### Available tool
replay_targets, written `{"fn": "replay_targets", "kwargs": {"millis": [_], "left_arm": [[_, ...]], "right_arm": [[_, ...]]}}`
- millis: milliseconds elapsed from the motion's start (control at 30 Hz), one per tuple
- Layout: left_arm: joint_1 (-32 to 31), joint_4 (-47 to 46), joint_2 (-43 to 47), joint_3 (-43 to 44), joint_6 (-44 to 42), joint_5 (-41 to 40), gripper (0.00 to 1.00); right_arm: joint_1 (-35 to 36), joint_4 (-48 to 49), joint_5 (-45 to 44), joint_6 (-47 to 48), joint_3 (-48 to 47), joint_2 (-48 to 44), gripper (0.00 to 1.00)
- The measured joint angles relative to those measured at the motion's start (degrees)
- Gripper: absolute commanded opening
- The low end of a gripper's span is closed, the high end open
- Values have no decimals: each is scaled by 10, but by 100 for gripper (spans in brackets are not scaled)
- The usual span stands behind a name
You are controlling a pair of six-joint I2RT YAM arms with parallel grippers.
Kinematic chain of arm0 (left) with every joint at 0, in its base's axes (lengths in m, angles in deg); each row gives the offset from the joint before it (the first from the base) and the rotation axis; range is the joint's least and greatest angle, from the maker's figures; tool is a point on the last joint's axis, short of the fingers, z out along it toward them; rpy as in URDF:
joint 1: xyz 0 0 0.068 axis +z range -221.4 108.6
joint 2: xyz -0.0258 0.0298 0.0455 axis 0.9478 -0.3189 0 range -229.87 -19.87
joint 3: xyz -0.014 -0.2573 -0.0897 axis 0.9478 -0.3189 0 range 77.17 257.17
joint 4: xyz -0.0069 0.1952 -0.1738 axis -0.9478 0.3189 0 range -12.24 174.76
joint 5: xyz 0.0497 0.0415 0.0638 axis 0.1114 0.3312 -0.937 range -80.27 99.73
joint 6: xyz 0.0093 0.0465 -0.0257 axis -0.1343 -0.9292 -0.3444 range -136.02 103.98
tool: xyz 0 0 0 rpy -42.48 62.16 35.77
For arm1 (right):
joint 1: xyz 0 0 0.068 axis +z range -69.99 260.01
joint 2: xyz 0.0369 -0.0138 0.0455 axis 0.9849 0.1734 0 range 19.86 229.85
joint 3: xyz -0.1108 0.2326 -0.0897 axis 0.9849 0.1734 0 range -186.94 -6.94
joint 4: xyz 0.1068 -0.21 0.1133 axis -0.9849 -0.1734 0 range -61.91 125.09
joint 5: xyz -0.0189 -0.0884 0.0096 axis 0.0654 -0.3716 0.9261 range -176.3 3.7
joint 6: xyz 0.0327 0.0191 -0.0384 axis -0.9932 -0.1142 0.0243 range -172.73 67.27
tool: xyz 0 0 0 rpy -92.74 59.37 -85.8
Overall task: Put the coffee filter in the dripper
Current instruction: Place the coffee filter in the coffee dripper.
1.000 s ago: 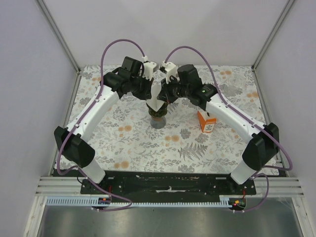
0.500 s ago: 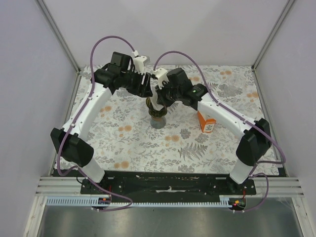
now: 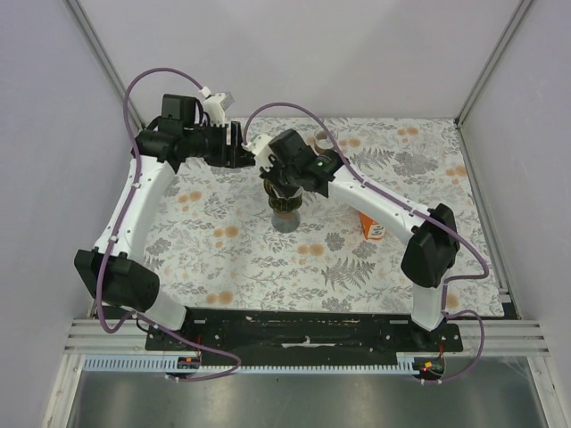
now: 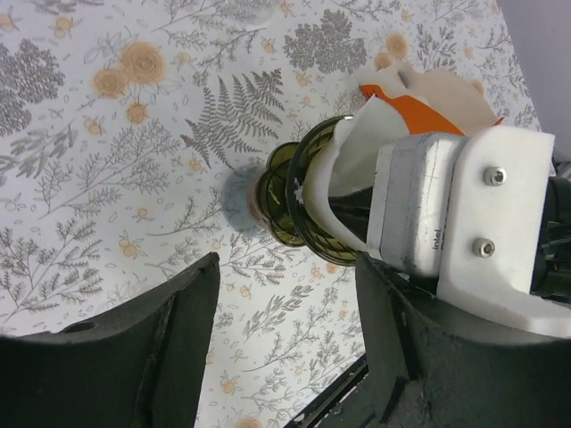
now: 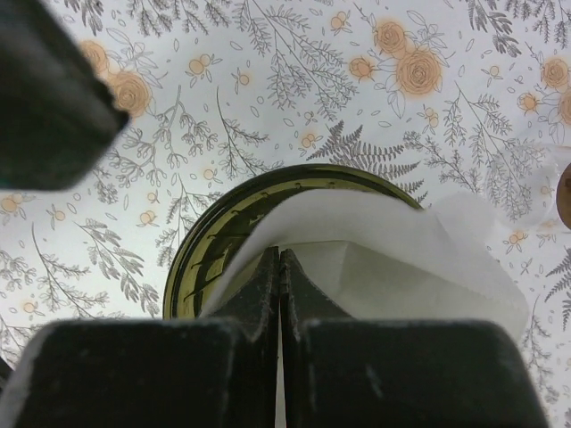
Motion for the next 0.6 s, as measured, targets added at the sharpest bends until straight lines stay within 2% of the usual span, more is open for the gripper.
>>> {"fn": "replay_targets", "kwargs": {"millis": [333, 600], "left_arm": [[8, -42, 9, -90, 57, 15, 67], [7, -63, 9, -120, 77, 38, 56]], "right_arm": [[8, -37, -32, 41, -9, 22, 0], [8, -50, -37, 50, -9, 25, 0]]}}
